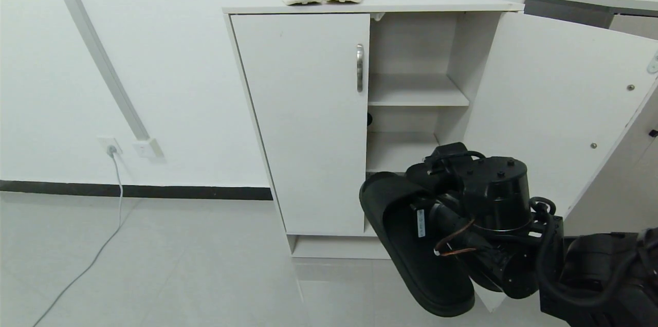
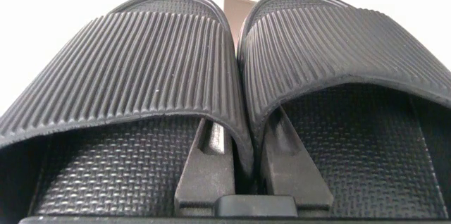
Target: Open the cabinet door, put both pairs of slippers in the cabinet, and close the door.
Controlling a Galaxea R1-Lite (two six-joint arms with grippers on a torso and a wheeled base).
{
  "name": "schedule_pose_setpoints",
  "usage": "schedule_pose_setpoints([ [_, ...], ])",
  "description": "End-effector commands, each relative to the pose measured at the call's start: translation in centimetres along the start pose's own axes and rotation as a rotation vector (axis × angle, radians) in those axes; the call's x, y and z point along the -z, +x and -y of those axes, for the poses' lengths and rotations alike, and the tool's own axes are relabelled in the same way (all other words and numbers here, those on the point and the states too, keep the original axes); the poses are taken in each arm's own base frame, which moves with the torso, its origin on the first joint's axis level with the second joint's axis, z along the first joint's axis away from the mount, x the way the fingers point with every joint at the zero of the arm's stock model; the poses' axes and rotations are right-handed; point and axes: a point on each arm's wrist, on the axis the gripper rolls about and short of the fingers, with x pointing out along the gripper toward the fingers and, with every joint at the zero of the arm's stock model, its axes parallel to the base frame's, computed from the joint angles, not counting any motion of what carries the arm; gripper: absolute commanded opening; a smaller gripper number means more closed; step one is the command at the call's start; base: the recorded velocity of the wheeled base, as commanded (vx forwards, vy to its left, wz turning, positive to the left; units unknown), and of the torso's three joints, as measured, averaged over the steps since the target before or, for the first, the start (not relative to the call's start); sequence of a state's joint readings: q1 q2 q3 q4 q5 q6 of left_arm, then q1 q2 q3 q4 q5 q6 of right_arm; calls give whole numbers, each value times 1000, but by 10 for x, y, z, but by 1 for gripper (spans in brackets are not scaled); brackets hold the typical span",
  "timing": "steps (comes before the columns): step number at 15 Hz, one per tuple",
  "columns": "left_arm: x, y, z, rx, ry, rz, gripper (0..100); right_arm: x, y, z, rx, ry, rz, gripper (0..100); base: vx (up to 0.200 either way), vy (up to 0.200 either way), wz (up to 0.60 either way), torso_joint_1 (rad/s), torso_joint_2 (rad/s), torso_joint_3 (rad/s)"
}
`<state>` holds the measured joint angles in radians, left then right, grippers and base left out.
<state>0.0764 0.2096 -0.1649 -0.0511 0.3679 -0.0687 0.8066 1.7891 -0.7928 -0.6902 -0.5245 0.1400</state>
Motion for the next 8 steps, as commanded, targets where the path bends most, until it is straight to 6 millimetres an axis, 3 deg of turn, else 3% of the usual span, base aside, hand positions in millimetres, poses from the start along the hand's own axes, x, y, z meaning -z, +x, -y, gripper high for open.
schedule_pose_setpoints([
  [1, 22, -9, -4, 28, -9, 60, 0, 1, 0, 0, 1, -3, -4, 0, 0, 0, 0, 0, 0, 0],
  [4, 45, -4, 0, 206, 15, -13, 0, 4, 0, -1, -2, -8, -11, 0, 0, 0, 0, 0, 0, 0],
  [8, 50, -4, 2, 312, -5, -74, 0, 6, 1, -2, -4, -13, -16, 0, 0, 0, 0, 0, 0, 0],
])
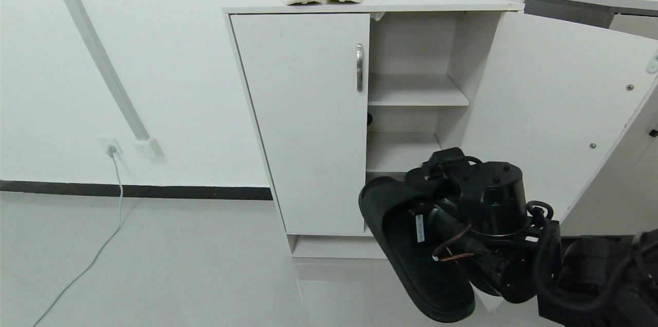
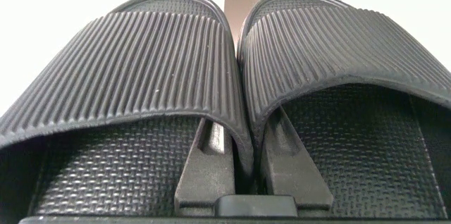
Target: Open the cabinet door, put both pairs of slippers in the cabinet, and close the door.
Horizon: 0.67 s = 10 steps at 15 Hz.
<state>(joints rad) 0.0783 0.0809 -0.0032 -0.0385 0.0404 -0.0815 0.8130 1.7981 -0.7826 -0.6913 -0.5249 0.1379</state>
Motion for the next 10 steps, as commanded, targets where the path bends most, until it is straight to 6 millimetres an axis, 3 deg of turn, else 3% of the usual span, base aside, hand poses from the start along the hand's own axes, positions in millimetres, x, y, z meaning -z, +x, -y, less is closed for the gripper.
schedule_pose_setpoints([
  [1, 1, 0, 1, 106, 18, -7, 0, 1, 0, -1, -4, -4, -2, 0, 0, 0, 0, 0, 0, 0],
  [2, 1, -2, 0, 211, 34, 13, 0, 2, 0, -2, -6, -6, -5, 0, 0, 0, 0, 0, 0, 0],
  [6, 3, -6, 0, 188, 105, 72, 0, 8, 3, -5, -9, -18, -24, 0, 0, 0, 0, 0, 0, 0],
  [8, 7, -6, 0, 214, 244, 42, 0, 12, 4, -8, -15, -22, -31, 0, 0, 0, 0, 0, 0, 0],
  [10, 7, -6, 0, 209, 185, 37, 0, 13, 5, -11, -22, -17, -15, 0, 0, 0, 0, 0, 0, 0],
])
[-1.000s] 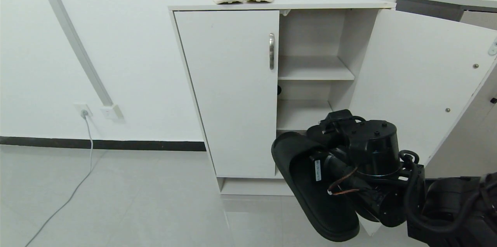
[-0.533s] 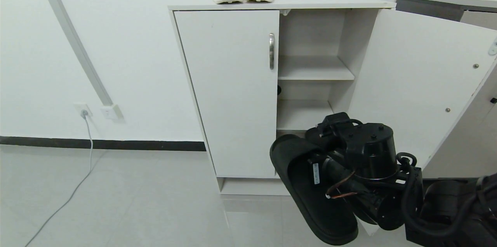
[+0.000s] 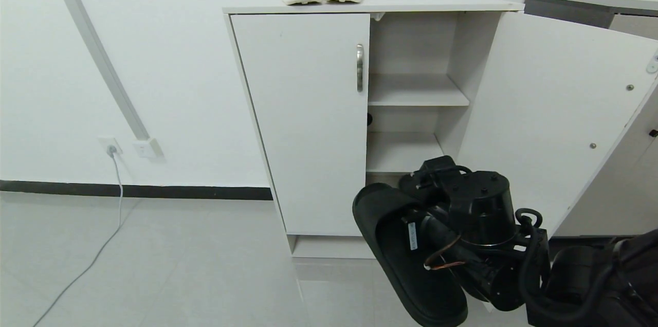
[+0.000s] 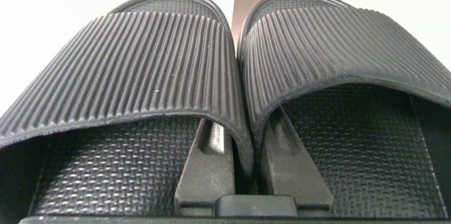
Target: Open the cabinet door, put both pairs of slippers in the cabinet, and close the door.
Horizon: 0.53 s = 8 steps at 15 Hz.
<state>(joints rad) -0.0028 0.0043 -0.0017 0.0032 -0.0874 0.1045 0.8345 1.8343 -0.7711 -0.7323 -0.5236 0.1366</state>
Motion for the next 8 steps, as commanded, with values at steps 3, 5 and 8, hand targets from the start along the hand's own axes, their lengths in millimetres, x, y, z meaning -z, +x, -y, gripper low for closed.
schedule_pose_setpoints([
  [3, 1, 0, -2, -89, -110, 0, 0, 4, 7, -9, -11, 2, 11, 0, 0, 0, 0, 0, 0, 0],
  [5, 1, 0, -2, -90, -112, 0, 0, -5, 21, -16, 50, 39, 66, 0, 0, 0, 0, 0, 0, 0],
  [8, 1, 0, -2, -90, -107, -2, 0, -19, 35, -29, 142, 73, 125, 0, 0, 0, 0, 0, 0, 0],
])
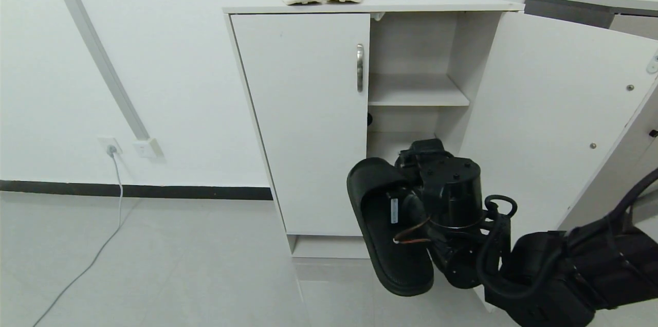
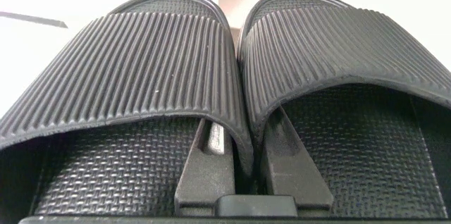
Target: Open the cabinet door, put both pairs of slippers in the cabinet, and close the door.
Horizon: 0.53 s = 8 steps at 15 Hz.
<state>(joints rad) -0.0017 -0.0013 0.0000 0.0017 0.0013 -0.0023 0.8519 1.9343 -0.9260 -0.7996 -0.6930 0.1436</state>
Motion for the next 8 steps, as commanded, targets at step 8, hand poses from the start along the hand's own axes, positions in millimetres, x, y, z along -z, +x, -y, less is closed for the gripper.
schedule_pose_setpoints([
  [8, 0, 0, 0, -2, -4, -1, 0, 8, 29, -10, 163, 7, 23, 0, 0, -150, 0, 2, 3, 2],
])
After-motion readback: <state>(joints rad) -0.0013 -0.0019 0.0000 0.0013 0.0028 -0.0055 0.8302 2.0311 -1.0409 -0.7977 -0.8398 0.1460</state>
